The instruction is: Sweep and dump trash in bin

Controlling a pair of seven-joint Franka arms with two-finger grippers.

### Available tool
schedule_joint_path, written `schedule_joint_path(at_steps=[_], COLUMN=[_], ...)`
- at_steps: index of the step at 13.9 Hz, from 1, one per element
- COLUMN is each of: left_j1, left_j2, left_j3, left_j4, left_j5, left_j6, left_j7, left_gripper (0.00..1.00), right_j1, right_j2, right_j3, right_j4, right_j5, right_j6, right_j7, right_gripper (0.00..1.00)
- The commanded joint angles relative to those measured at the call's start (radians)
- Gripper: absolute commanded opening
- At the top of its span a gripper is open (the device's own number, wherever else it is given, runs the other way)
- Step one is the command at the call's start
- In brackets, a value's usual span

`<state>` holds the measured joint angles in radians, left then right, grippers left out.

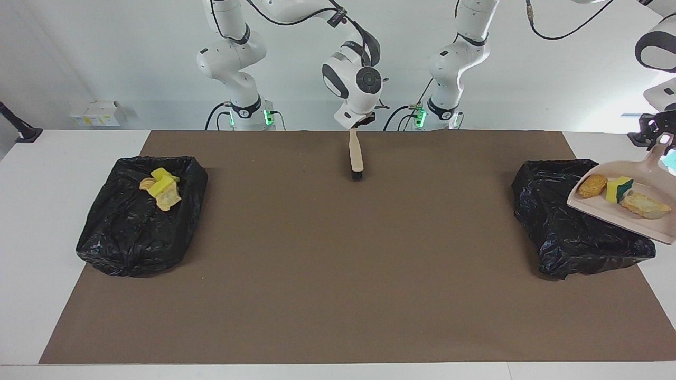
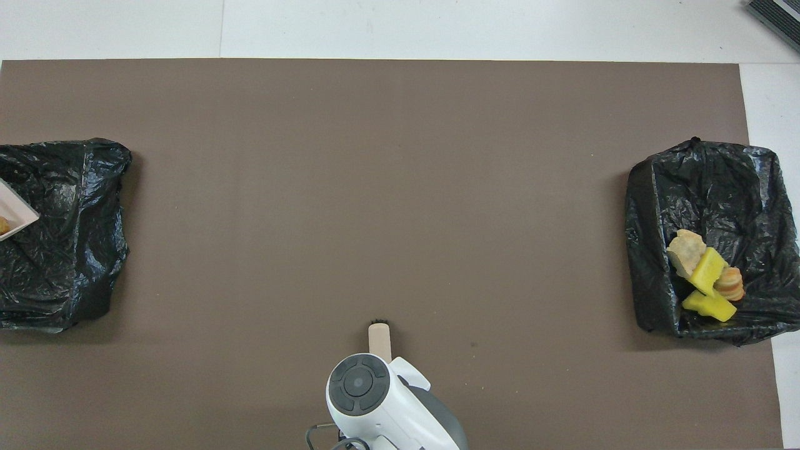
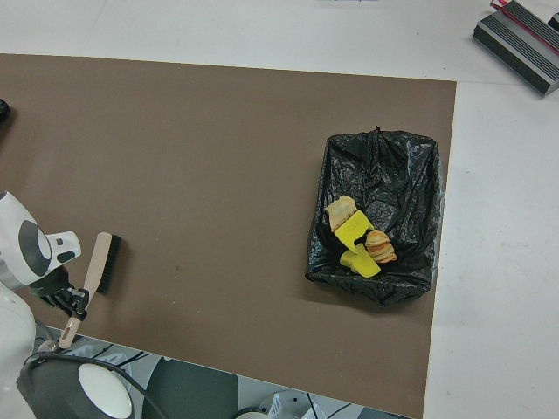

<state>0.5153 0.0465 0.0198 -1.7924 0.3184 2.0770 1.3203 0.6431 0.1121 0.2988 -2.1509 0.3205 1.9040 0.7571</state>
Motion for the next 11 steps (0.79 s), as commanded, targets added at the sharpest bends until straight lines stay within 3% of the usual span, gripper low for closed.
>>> schedule_joint_path(at_steps=[1,4,11], left_j1=[-0.021,-0.086,-0.257], left_j2=[0.015,0.012,0.001], left_j3=[-0.006,-0.009,-0.009], left_j4=[0.024,0.019,0.018], left_j5=[0.191,0.342,0.672], left_j6=[-0.001,-0.046,-0.115], left_j7=[0.013,0.013,0.023], left_gripper=[0.00,0.00,0.00], right_j1=[-0.014,-0.026,-0.170], right_j2=[-0.009,-0.012,-0.071], right_j3=[0.008,0.002,0.002], right_j4=[0.009,0.069,0.221], right_j5=[-0.056,-0.063,-0.089], right_j6=[-0.023,-0.120,-0.337], right_j7=[0.024,0.024,-0.050], right_gripper=[1.00,1.00,1.00])
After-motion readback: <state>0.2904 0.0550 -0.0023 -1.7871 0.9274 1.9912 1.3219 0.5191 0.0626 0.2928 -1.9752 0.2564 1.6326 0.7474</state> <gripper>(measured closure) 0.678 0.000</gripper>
